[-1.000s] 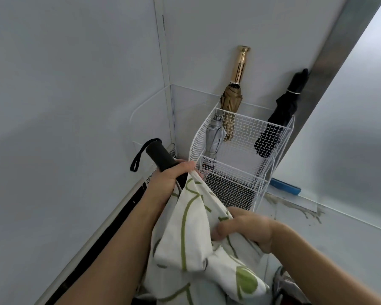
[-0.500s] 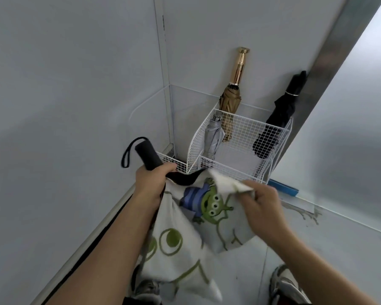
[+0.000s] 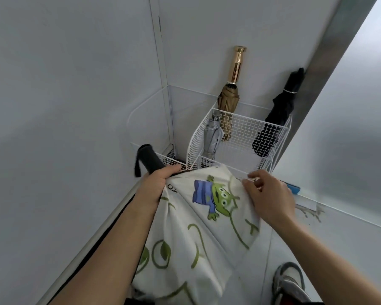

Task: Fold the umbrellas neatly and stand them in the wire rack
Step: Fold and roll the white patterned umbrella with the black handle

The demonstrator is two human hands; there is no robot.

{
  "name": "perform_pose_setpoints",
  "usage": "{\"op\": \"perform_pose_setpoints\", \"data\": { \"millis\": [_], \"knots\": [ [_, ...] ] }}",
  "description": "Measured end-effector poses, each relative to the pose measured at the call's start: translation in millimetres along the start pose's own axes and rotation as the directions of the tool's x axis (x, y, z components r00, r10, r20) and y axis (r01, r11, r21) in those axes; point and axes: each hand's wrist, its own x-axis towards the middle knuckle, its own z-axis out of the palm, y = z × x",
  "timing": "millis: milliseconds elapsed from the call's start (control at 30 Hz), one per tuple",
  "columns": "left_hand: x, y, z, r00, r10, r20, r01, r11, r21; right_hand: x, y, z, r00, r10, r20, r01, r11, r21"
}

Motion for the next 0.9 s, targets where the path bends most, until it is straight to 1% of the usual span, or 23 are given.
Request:
{"op": "perform_pose_setpoints", "data": {
  "millis": [33,67,100,133,167,200,233,267,300,333,367,400,433,467,500,533,567,633,667,700,767,833,900],
  "knots": [
    [5.6,0.3,-4.3,0.998,-0.006,-0.068,0.005,1.0,-0.027,-5.7,-2.5,-3.1,0.996,-0.067,-0.059,0.068,0.998,0.014],
    [11.5,0.2,-9.7,0.992,-0.01,-0.126,0.003,0.998,-0.06,-13.1,-6.3,-7.0,0.988,-0.138,-0.072,0.144,0.985,0.095],
    [19.3,-1.0,-15.7,0.983,-0.015,-0.18,-0.003,0.995,-0.102,-22.3,-12.1,-11.3,0.976,-0.216,-0.039,0.219,0.953,0.207],
    [25.5,-1.9,-20.7,0.974,-0.016,-0.226,-0.017,0.99,-0.142,-32.7,-18.3,-14.9,0.948,-0.318,0.028,0.294,0.904,0.31],
    [29.1,-1.2,-24.7,0.962,-0.014,-0.274,-0.034,0.985,-0.17,-42.9,-24.3,-17.4,0.895,-0.427,0.131,0.354,0.858,0.373],
    [28.5,0.3,-26.7,0.946,-0.016,-0.323,-0.049,0.98,-0.192,-53.6,-29.7,-18.9,0.821,-0.515,0.246,0.403,0.829,0.388],
    [26.9,2.3,-26.7,0.923,-0.019,-0.385,-0.07,0.974,-0.216,-62.8,-33.2,-18.3,0.745,-0.569,0.349,0.464,0.817,0.343],
    [27.0,3.1,-26.5,0.894,-0.025,-0.447,-0.092,0.967,-0.238,-69.3,-35.2,-15.2,0.679,-0.61,0.408,0.551,0.791,0.266],
    [27.0,2.8,-25.6,0.874,-0.034,-0.484,-0.106,0.96,-0.258,-73.6,-36.9,-10.1,0.638,-0.641,0.428,0.637,0.751,0.175],
    [27.2,1.3,-24.0,0.867,-0.041,-0.497,-0.108,0.957,-0.269,-76.4,-37.3,-2.6,0.622,-0.677,0.394,0.705,0.703,0.096],
    [26.5,-0.3,-21.4,0.865,-0.042,-0.499,-0.106,0.959,-0.264,-76.9,-36.7,6.1,0.62,-0.719,0.314,0.744,0.666,0.058],
    [25.2,-2.1,-18.7,0.866,-0.04,-0.499,-0.097,0.964,-0.247,-76.5,-36.5,12.8,0.637,-0.742,0.209,0.744,0.663,0.086],
    [23.6,-3.6,-16.6,0.867,-0.03,-0.497,-0.098,0.968,-0.23,-73.9,-34.6,17.0,0.686,-0.719,0.109,0.701,0.694,0.165],
    [21.8,-4.9,-14.2,0.869,-0.015,-0.494,-0.103,0.972,-0.21,-70.3,-34.5,16.5,0.753,-0.657,0.04,0.624,0.732,0.273],
    [19.8,-6.2,-11.8,0.874,0.006,-0.486,-0.11,0.976,-0.186,-65.3,-34.0,13.4,0.824,-0.567,0.02,0.517,0.765,0.385],
    [18.6,-7.4,-10.2,0.88,0.027,-0.473,-0.119,0.979,-0.166,-59.9,-33.5,8.9,0.882,-0.468,0.058,0.383,0.782,0.491],
    [17.4,-7.6,-9.0,0.883,0.046,-0.466,-0.131,0.98,-0.151,-55.2,-33.5,3.3,0.917,-0.375,0.134,0.234,0.779,0.582],
    [15.6,-7.6,-5.7,0.89,0.075,-0.449,-0.156,0.977,-0.146,-48.4,-34.2,-6.9,0.942,-0.219,0.256,-0.023,0.716,0.697],
    [15.6,-7.6,-4.7,0.892,0.095,-0.443,-0.173,0.975,-0.141,-45.3,-33.1,-8.4,0.943,-0.164,0.29,-0.098,0.695,0.712],
    [15.2,-8.2,-2.8,0.894,0.115,-0.433,-0.187,0.974,-0.126,-43.4,-32.3,-8.6,0.943,-0.124,0.309,-0.142,0.689,0.711],
    [15.4,-10.0,-1.1,0.892,0.17,-0.419,-0.224,0.971,-0.082,-42.5,-33.0,-7.7,0.948,-0.106,0.301,-0.135,0.722,0.679],
    [15.6,-11.2,-0.4,0.886,0.229,-0.403,-0.266,0.963,-0.038,-45.9,-35.0,-8.4,0.953,-0.148,0.265,-0.043,0.799,0.6],
    [14.5,-10.3,0.3,0.889,0.258,-0.378,-0.285,0.958,-0.017,-47.8,-34.5,-9.1,0.956,-0.178,0.232,0.055,0.888,0.456]
  ]
}}
